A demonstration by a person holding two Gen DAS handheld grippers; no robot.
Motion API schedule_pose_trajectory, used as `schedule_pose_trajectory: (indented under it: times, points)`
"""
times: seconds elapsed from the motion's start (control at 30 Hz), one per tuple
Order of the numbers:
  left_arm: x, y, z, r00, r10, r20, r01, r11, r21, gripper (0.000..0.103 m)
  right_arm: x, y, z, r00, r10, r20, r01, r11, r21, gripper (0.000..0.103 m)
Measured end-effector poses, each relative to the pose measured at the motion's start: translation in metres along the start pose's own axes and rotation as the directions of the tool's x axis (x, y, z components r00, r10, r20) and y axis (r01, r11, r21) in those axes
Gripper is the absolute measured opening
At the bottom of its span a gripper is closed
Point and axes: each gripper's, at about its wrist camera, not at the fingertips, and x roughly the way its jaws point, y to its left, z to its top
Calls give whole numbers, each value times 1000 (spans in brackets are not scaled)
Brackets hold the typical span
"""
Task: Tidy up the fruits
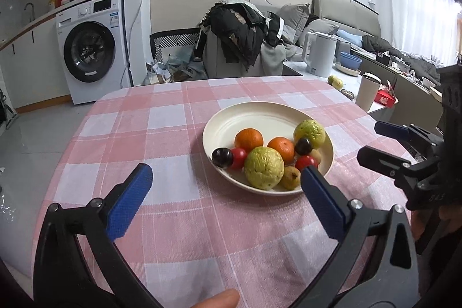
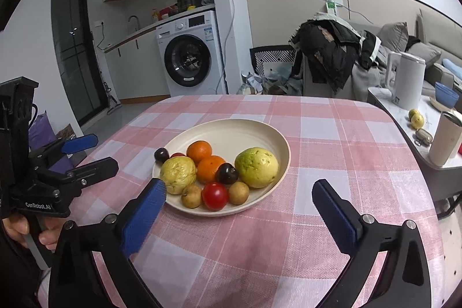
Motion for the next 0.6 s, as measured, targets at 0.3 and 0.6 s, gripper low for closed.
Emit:
schedule_pose_trajectory:
  times: [0.3,0.6]
  points:
    - [-7,-9,-18,999,30,26,-31,999,19,102,-5,6,-11,1000,-1,26,2,999,-44,103]
    - [-6,-11,-22,999,18,44,-19,1000,24,102,-17,13,-16,996,-3,90,10,997,-78,103]
